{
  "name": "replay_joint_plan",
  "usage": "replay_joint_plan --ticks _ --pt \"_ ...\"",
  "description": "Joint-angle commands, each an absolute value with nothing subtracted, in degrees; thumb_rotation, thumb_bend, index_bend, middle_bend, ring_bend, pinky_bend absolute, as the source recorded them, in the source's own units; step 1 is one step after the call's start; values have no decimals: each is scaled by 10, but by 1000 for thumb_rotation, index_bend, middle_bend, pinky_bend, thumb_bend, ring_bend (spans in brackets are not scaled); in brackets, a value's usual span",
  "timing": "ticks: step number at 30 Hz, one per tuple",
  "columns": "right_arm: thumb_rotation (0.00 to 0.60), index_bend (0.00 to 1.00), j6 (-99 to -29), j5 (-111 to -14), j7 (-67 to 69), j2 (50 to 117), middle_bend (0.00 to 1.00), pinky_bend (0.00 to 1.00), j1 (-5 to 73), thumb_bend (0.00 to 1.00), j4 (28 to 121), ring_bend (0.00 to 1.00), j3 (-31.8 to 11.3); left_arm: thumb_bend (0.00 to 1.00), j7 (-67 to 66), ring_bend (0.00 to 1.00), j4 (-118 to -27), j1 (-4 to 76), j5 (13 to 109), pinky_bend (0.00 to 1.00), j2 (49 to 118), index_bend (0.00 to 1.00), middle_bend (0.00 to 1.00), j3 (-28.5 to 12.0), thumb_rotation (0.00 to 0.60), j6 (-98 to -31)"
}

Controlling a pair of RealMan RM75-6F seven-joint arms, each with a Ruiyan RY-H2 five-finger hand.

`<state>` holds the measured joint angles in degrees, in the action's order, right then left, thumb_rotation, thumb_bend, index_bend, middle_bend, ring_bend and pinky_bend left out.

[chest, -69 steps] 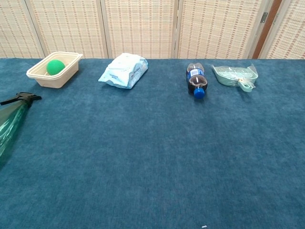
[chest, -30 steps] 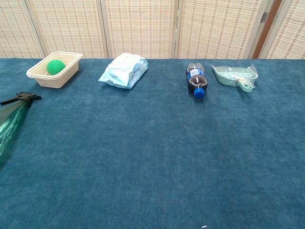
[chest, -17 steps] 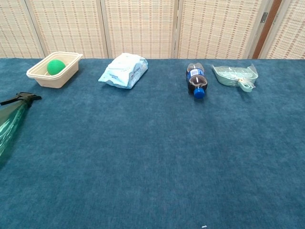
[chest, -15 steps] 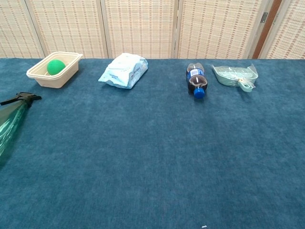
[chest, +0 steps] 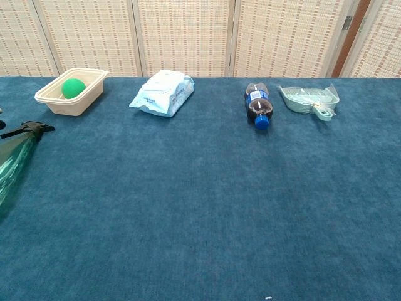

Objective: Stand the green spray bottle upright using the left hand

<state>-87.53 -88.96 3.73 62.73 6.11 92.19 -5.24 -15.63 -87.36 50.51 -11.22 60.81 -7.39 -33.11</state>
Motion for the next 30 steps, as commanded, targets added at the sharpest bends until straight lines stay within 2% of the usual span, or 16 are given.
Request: replay_joint_plan --ticks 1,13,30 --pt "600 417 -874 -889 38 628 353 806 61 241 921 380 -52 0 -149 75 -861 508 -107 163 620 119 101 -67 600 -323" --pt "600 417 -872 -886 43 631 353 806 59 241 914 380 -49 0 -127 75 -828 524 -98 163 649 118 100 -43 600 -305" --pt "600 417 -871 -885 47 635 353 806 57 241 909 380 -47 0 -75 75 -831 538 -47 162 665 119 100 -41 600 -273"
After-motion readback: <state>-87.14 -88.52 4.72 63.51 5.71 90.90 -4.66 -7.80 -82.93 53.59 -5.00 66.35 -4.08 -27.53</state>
